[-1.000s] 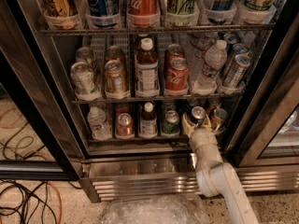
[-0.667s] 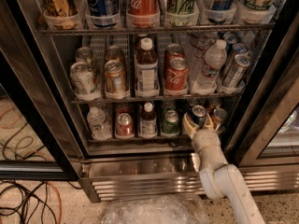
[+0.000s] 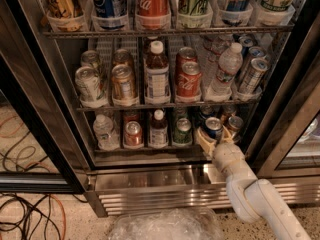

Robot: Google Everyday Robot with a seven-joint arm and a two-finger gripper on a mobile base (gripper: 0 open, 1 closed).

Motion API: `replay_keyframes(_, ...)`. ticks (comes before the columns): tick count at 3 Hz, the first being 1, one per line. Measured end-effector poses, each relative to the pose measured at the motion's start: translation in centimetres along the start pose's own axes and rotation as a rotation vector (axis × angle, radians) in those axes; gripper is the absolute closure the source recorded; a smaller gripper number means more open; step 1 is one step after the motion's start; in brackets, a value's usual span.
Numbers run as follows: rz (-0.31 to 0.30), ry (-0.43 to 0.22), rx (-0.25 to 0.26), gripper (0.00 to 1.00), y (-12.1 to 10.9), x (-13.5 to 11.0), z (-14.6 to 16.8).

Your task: Pick pepsi can from bottom shelf of fridge

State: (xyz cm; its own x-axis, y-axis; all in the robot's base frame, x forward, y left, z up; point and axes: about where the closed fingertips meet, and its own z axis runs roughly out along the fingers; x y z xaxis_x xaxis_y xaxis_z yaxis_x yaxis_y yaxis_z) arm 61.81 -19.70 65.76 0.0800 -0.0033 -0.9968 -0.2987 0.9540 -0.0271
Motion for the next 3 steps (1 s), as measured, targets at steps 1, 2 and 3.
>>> replay_keyframes(1,-0.003,0.026,-0.13,1.0,2.1,-1.0,-1.7)
replay_keyframes(2,-0.005,0.036,-0.266,1.0,4.6,-2.1,-3.4)
replay_keyframes(3,-0.006,0.032,-0.384,1.0,6.9,-3.1,-4.9)
